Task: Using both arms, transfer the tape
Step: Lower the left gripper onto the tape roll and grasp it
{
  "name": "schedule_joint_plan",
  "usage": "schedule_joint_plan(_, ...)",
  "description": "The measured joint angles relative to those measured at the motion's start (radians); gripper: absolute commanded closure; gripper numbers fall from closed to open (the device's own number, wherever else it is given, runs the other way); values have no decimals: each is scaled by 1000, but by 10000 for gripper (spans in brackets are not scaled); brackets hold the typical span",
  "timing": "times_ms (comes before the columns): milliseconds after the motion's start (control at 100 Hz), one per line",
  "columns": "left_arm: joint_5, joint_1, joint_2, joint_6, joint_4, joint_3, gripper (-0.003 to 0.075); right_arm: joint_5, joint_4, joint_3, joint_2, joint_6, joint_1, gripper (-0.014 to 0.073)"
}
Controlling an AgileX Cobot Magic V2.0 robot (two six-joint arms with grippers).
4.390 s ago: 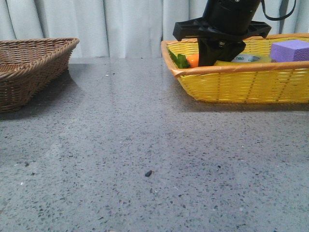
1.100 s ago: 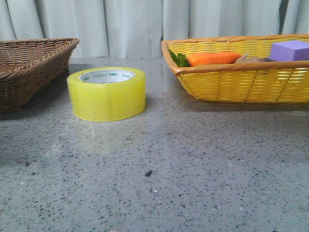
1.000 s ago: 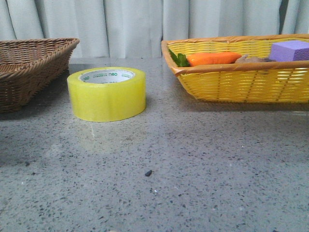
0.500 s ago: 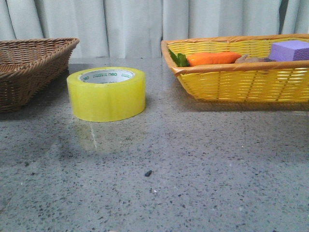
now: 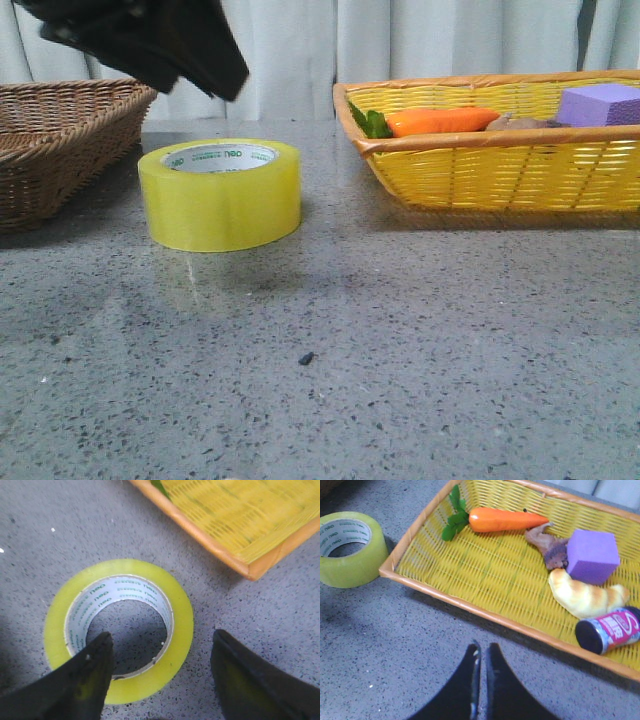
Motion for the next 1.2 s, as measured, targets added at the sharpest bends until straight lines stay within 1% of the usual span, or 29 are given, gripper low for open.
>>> schedule_joint_plan(120, 80, 0, 86, 0, -2, -79, 323, 11, 0, 25, -38, 16, 0, 668)
schedule_joint_plan(340, 120, 0, 203, 16, -14, -161, 323, 20, 0, 29, -65, 20, 0, 668)
schedule_joint_plan(500, 126, -1, 256, 40, -47, -176, 323, 29, 0, 31, -67, 20, 0, 668)
schedule_joint_plan(790, 132, -1, 300, 51, -53, -176, 330, 33, 0, 31, -67, 20, 0, 668)
schedule_joint_plan(860, 132, -1, 302, 51, -53, -176, 363, 39, 0, 31, -67, 20, 0, 668)
schedule_joint_plan(1050, 132, -1, 303, 51, -54, -176, 491, 49, 0, 31, -67, 20, 0, 668)
schedule_joint_plan(1200, 132, -1, 303, 52, -58, -176, 561, 50, 0, 31, -67, 20, 0, 668)
